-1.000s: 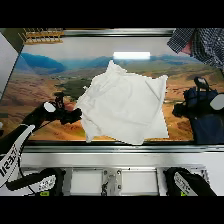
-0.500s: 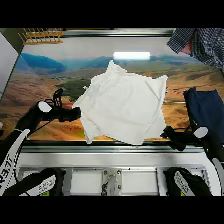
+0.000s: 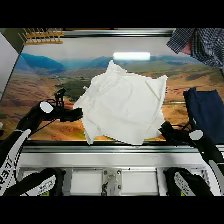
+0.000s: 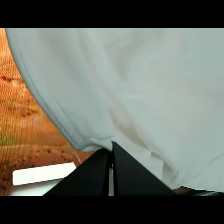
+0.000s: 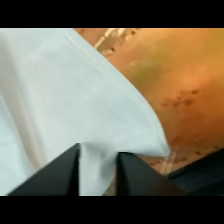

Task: Fold the clothes and pants, and hang the long-sleeved shirts on hangers.

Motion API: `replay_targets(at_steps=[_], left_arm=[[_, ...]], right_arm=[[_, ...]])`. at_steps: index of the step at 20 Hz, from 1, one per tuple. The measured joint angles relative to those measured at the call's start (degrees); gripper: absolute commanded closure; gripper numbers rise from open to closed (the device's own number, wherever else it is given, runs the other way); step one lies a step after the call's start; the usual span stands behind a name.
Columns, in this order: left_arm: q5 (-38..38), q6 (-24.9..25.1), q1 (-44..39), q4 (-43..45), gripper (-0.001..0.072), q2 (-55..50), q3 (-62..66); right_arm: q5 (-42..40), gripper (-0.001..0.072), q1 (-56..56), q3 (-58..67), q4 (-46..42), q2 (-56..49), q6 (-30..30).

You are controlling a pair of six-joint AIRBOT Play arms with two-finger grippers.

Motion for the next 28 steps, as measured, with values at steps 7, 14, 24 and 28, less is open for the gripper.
replay_targets(at_steps=[7, 14, 24, 28], left_arm=[[-1.29, -0.02, 5.44, 0.0, 0.0702, 3.72, 2.05], [-7.02, -0.02, 14.73, -0.15, 0.0702, 20.46, 23.61], [-1.79, -0.02, 16.7, -0.22, 0.0702, 43.23, 45.31], [-0.76, -0.85, 16.72, -0.22, 0.0702, 46.6, 47.87]], right_arm=[[4.96, 0.0704, 2.1, 9.53, -7.08, -0.37, -8.46], [16.41, 0.0705, 1.38, 47.52, -22.18, 2.73, -13.09], [13.84, 0.0704, 1.33, 75.84, -25.07, 12.83, -14.27], [13.05, 0.0704, 1.33, 77.0, -25.14, 16.74, -14.4]])
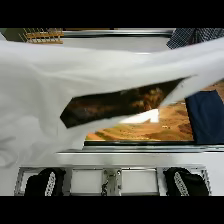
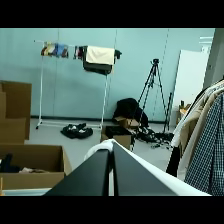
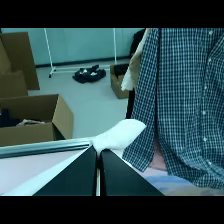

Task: Fold the clothes and pants, and hang the long-sleeved shirts on hangers.

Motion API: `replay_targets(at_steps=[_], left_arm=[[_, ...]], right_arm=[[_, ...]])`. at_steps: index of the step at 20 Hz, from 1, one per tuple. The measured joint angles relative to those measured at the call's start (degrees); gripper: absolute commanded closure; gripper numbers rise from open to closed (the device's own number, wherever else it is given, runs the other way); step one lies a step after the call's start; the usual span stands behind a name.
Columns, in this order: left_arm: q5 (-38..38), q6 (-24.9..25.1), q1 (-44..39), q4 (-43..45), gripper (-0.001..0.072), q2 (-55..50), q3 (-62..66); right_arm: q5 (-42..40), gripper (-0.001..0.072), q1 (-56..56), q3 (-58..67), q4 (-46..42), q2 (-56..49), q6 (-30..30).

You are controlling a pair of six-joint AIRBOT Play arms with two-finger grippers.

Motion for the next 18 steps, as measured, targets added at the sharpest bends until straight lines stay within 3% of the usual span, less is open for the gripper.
replay_targets(at_steps=[5, 9, 13, 18], left_arm=[[0.33, -1.81, 0.0, -0.04, 0.0702, -3.1, -2.51], [-1.6, -3.76, -0.33, -0.17, 0.0702, -11.78, -9.94], [-2.25, -3.98, -3.87, -0.94, 0.0702, -26.58, -16.94], [0.57, -1.55, -8.72, -1.29, 0.0702, -50.75, -14.05]], right_arm=[[2.99, 0.0704, 0.0, 0.28, -0.09, -0.9, 0.0], [11.19, 0.0704, 0.02, 0.28, 0.11, -9.55, 0.0], [17.99, 0.0705, 0.48, 0.24, 0.5, -24.96, -0.55], [15.37, 0.0704, 2.1, 0.22, 0.55, -45.38, -1.57]])
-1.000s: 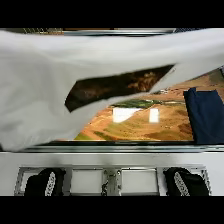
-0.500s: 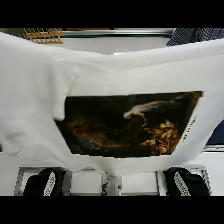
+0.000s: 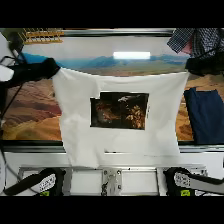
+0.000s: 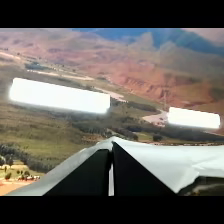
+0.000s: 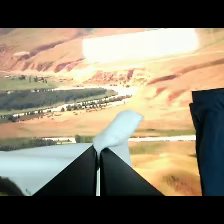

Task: Fold the clothes and pants, and hang the long-sleeved shirts on hangers.

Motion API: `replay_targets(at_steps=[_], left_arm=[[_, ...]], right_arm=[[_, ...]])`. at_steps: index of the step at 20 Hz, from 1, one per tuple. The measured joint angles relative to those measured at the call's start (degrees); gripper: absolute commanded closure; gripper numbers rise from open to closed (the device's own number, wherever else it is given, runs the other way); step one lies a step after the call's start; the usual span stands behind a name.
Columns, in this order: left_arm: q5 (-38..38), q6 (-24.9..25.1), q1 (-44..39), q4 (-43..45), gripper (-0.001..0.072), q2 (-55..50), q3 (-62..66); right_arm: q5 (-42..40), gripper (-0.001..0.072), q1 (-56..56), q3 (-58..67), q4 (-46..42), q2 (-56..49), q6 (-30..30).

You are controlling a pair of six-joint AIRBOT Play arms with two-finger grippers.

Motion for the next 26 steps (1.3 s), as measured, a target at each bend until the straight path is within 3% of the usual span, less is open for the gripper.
replay_targets(at_steps=[4, 8, 12, 22, 23, 24, 25, 26], left_arm=[[0.0, 0.57, -1.07, -0.35, 0.0702, -17.59, 10.25], [-2.62, 0.72, -0.81, -0.5, 0.0702, -26.05, 18.29], [-4.87, 0.94, 0.26, -0.26, 0.0702, -26.75, 17.88], [-2.64, 4.81, 0.72, -0.11, 0.0701, -20.37, -2.64], [-2.49, 4.79, 0.87, -0.13, 0.0676, -20.17, -3.65], [-2.32, 4.81, 0.94, -0.22, 0.0428, -20.02, -4.42], [-2.34, 4.81, 0.98, -0.35, 0.0275, -19.91, -4.76], [-2.4, 4.81, 1.01, -0.52, 0.0274, -19.74, -4.72]], right_arm=[[-10.12, 0.0704, 0.98, 0.11, 0.44, -9.6, -0.24], [-15.28, 0.0705, 0.48, 0.13, 0.5, -12.72, -0.37], [-13.92, 0.0706, -1.36, -0.66, -0.94, -13.33, 0.15], [-10.45, 0.0679, -1.79, -15.26, -2.6, -11.91, -1.51], [-10.4, 0.0481, -1.73, -16.15, -2.47, -11.87, -1.49], [-10.34, 0.0172, -1.68, -16.9, -2.16, -11.87, -1.49], [-10.19, 0.0133, -1.68, -17.35, -1.64, -11.72, -1.49], [-10.21, 0.0158, -1.68, -17.66, -1.27, -11.3, -1.46]])
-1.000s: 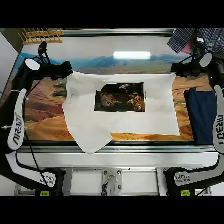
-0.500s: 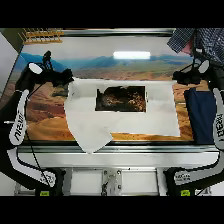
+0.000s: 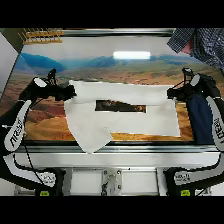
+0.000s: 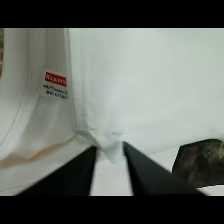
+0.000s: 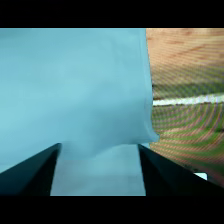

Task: Fold the clothes and pants, and hang the long-sleeved shirts on hangers.

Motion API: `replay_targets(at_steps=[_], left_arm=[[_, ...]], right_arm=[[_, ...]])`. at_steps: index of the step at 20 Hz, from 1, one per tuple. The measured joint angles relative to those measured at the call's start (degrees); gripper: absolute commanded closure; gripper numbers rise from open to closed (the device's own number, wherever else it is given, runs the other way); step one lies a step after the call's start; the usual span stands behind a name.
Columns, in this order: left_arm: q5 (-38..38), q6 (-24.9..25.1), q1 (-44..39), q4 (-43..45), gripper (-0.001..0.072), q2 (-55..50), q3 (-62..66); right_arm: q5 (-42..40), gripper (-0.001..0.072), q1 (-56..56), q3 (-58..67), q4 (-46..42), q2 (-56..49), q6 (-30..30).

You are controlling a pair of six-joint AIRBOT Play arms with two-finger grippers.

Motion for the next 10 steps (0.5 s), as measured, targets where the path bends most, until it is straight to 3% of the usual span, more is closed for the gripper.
replay_targets(at_steps=[5, 10], left_arm=[[-1.97, 0.15, 1.51, 0.26, 0.0274, 5.44, 0.44], [-4.33, 0.15, 1.79, 0.48, 0.0274, 17.59, -12.13]], right_arm=[[2.43, 0.0162, -0.72, -1.25, -0.72, 7.87, -0.13], [9.03, 0.0161, -6.54, -13.97, -1.77, 21.73, -0.87]])
